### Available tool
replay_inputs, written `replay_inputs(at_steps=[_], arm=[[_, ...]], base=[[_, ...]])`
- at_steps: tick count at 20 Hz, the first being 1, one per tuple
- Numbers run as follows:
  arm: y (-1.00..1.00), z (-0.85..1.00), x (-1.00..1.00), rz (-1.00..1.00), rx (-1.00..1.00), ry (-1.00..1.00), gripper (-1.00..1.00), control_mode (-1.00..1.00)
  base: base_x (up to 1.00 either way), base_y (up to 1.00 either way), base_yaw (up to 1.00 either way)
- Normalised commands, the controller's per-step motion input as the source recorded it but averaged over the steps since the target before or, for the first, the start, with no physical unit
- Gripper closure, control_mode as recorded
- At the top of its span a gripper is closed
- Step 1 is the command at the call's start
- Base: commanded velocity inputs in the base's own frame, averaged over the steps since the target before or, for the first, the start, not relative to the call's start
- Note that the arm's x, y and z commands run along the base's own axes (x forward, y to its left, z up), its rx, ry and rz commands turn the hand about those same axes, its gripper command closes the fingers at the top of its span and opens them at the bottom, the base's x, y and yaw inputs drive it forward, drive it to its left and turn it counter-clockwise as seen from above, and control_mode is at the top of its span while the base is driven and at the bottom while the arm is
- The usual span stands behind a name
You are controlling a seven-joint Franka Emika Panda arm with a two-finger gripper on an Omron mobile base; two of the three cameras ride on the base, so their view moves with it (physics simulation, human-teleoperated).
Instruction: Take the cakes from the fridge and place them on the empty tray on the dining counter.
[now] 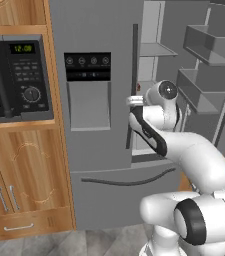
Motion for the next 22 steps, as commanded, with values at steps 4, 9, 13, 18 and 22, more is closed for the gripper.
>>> replay_inputs(at_steps=[4,9,13,18,22], arm=[[0.0,0.11,0.33,0.0,0.0,-0.04,-1.0,-1.0],[0.0,0.15,0.31,0.0,0.01,0.0,-1.0,-1.0],[-0.02,0.0,0.38,0.0,0.01,-0.05,-1.0,-1.0],[0.0,0.0,0.51,0.0,0.0,-0.06,-1.0,-1.0],[0.0,0.0,0.56,0.0,0.0,-0.12,-1.0,-1.0]], base=[[0.0,0.0,0.0],[0.0,0.0,0.0],[0.0,0.0,0.0],[0.0,0.0,0.0],[0.0,0.0,0.0]])
